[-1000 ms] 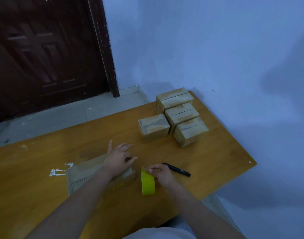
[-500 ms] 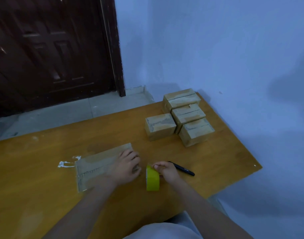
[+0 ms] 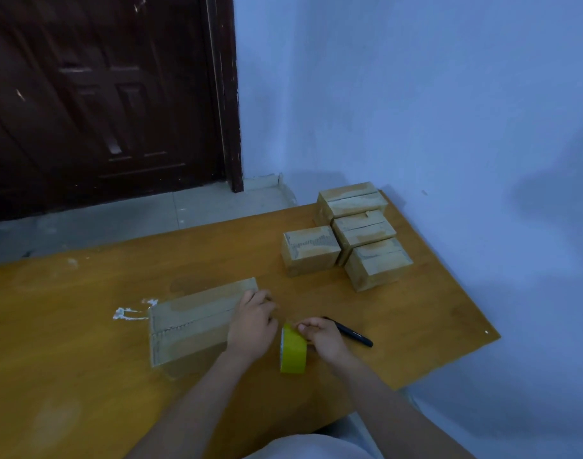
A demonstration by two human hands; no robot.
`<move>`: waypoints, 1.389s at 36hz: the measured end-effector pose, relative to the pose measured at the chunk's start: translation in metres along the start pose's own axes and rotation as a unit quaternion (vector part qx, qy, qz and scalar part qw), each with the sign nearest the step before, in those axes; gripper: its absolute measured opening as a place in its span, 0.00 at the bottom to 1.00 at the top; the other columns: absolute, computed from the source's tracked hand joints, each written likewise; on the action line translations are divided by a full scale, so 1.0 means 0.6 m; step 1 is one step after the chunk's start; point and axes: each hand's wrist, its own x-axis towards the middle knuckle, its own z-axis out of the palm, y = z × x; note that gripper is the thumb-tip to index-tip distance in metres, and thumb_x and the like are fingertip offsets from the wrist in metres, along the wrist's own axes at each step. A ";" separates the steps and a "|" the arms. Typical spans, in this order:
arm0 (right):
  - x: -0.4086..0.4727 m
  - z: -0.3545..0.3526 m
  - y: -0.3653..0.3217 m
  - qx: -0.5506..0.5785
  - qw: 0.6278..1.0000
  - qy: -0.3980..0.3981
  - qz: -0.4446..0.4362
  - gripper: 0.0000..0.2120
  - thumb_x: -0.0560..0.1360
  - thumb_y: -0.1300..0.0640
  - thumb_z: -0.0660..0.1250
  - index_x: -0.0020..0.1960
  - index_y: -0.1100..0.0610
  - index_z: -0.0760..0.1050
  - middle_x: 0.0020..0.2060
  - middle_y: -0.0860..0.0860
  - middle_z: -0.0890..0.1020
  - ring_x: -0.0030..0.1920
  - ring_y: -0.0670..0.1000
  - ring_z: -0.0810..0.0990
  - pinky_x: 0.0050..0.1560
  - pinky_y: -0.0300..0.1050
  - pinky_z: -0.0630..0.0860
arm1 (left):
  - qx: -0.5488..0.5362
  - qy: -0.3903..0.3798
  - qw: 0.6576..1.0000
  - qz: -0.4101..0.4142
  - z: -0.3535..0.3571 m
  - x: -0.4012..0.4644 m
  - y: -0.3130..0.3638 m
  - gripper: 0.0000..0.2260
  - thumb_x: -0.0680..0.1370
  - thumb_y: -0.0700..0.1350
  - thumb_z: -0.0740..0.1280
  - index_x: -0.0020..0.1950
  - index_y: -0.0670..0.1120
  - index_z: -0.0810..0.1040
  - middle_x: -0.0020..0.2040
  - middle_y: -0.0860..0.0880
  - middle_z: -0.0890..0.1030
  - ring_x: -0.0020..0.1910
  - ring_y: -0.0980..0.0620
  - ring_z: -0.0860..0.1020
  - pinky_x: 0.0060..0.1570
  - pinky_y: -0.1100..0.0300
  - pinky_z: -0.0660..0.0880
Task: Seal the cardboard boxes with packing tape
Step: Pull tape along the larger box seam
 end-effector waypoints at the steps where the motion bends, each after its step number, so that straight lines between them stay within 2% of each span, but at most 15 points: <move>1: -0.001 0.000 -0.001 0.003 1.000 0.000 0.001 0.08 0.77 0.61 0.64 0.43 0.54 0.80 0.46 0.54 0.82 0.54 0.57 0.79 0.60 0.56 0.75 | -0.019 0.005 1.000 -0.018 0.001 0.002 0.005 0.13 0.76 0.40 0.62 0.57 0.45 0.81 0.58 0.51 0.74 0.59 0.50 0.67 0.60 0.58 0.66; 6: -0.004 0.001 -0.003 0.010 1.000 0.000 -0.001 0.08 0.77 0.62 0.64 0.42 0.55 0.79 0.42 0.52 0.80 0.51 0.56 0.78 0.59 0.55 0.74 | -0.139 0.025 0.986 -0.087 -0.007 0.013 0.014 0.14 0.73 0.32 0.61 0.49 0.45 0.83 0.53 0.53 0.73 0.58 0.50 0.67 0.54 0.63 0.62; 9: -0.004 0.001 -0.001 0.006 1.000 -0.001 -0.005 0.08 0.77 0.62 0.64 0.42 0.55 0.79 0.43 0.52 0.80 0.52 0.56 0.78 0.59 0.55 0.74 | -0.179 -0.020 0.981 -0.066 -0.024 0.020 0.003 0.13 0.75 0.32 0.62 0.53 0.44 0.83 0.59 0.51 0.75 0.57 0.54 0.66 0.66 0.56 0.61; 11: -0.004 0.001 0.000 0.007 1.000 0.002 -0.005 0.09 0.77 0.62 0.64 0.42 0.54 0.80 0.42 0.51 0.81 0.53 0.56 0.79 0.60 0.56 0.74 | -0.175 -0.064 0.982 -0.037 -0.038 0.020 -0.016 0.11 0.78 0.40 0.66 0.59 0.46 0.80 0.64 0.52 0.75 0.61 0.54 0.67 0.71 0.51 0.58; 13: -0.004 0.001 0.001 0.008 1.000 0.002 -0.001 0.09 0.77 0.62 0.64 0.42 0.54 0.80 0.43 0.51 0.81 0.54 0.57 0.78 0.61 0.55 0.74 | -0.169 -0.110 0.979 -0.007 -0.050 0.017 -0.041 0.15 0.77 0.45 0.68 0.65 0.49 0.76 0.67 0.54 0.72 0.68 0.54 0.65 0.71 0.52 0.58; 16: -0.002 0.002 0.001 0.006 1.000 0.003 0.001 0.09 0.77 0.61 0.64 0.43 0.54 0.81 0.46 0.51 0.82 0.56 0.56 0.78 0.62 0.54 0.73 | -0.146 -0.175 0.973 0.042 -0.061 0.014 -0.067 0.21 0.76 0.45 0.69 0.69 0.51 0.72 0.71 0.60 0.66 0.72 0.57 0.60 0.72 0.56 0.56; 19: 0.001 0.004 0.000 0.003 1.000 0.003 0.002 0.08 0.77 0.61 0.64 0.44 0.55 0.81 0.49 0.53 0.82 0.56 0.56 0.78 0.63 0.55 0.73 | -0.124 -0.197 0.970 0.074 -0.062 0.017 -0.074 0.24 0.76 0.48 0.69 0.71 0.51 0.70 0.71 0.63 0.60 0.74 0.57 0.57 0.71 0.61 0.52; 26: 0.003 0.007 -0.004 -0.005 1.000 0.000 0.005 0.08 0.77 0.61 0.65 0.44 0.54 0.81 0.50 0.53 0.82 0.56 0.56 0.78 0.63 0.55 0.73 | -0.085 -0.246 0.959 0.112 -0.066 0.019 -0.084 0.28 0.76 0.47 0.69 0.74 0.51 0.65 0.73 0.64 0.53 0.74 0.61 0.52 0.74 0.59 0.51; 32: -0.001 0.008 -0.009 -0.019 1.000 0.004 0.003 0.08 0.77 0.61 0.65 0.43 0.54 0.81 0.49 0.53 0.82 0.56 0.56 0.78 0.62 0.54 0.74 | -0.022 -0.199 0.969 0.143 -0.063 0.010 -0.083 0.28 0.76 0.41 0.66 0.75 0.52 0.64 0.77 0.58 0.55 0.76 0.58 0.52 0.70 0.68 0.47; 35: -0.001 0.010 -0.011 -0.025 1.000 0.005 -0.001 0.09 0.77 0.62 0.65 0.41 0.54 0.80 0.46 0.51 0.82 0.56 0.56 0.78 0.63 0.54 0.73 | -0.003 -0.142 0.977 0.156 -0.055 -0.002 -0.078 0.27 0.75 0.42 0.65 0.74 0.49 0.66 0.75 0.53 0.62 0.76 0.55 0.54 0.66 0.73 0.38; 37: -0.002 0.012 -0.014 -0.024 1.000 0.005 0.003 0.09 0.77 0.63 0.65 0.40 0.54 0.80 0.44 0.50 0.81 0.55 0.55 0.78 0.62 0.53 0.73 | 0.004 -0.122 0.979 0.162 -0.050 -0.006 -0.074 0.27 0.74 0.43 0.66 0.73 0.47 0.67 0.74 0.50 0.64 0.75 0.54 0.56 0.65 0.71 0.37; 40: -0.003 0.015 -0.015 -0.026 1.000 0.003 0.007 0.09 0.77 0.63 0.65 0.41 0.54 0.80 0.44 0.50 0.81 0.55 0.56 0.78 0.62 0.54 0.73 | 0.020 -0.101 0.981 0.164 -0.044 -0.007 -0.076 0.24 0.76 0.47 0.65 0.72 0.47 0.68 0.73 0.49 0.67 0.75 0.53 0.58 0.67 0.68 0.43; 43: -0.008 0.019 -0.019 -0.028 1.000 0.002 0.008 0.09 0.77 0.63 0.65 0.41 0.54 0.80 0.44 0.51 0.81 0.54 0.55 0.78 0.62 0.53 0.74 | 0.032 -0.094 0.980 0.174 -0.040 -0.010 -0.079 0.21 0.78 0.46 0.65 0.70 0.45 0.70 0.71 0.48 0.69 0.75 0.52 0.59 0.68 0.66 0.46; 46: -0.013 0.022 -0.024 -0.032 0.999 -0.001 0.008 0.09 0.77 0.62 0.65 0.41 0.54 0.80 0.44 0.51 0.81 0.53 0.55 0.78 0.61 0.53 0.73 | 0.038 -0.095 0.978 0.183 -0.043 -0.012 -0.079 0.21 0.79 0.46 0.65 0.71 0.45 0.69 0.73 0.48 0.67 0.75 0.52 0.58 0.68 0.66 0.47; 50: -0.021 0.022 -0.029 -0.039 0.999 0.001 0.008 0.09 0.77 0.62 0.65 0.41 0.54 0.80 0.44 0.50 0.81 0.54 0.55 0.78 0.62 0.53 0.73 | 0.072 -0.119 0.972 0.191 -0.051 -0.010 -0.077 0.22 0.81 0.47 0.62 0.73 0.43 0.65 0.75 0.47 0.64 0.76 0.52 0.55 0.68 0.66 0.42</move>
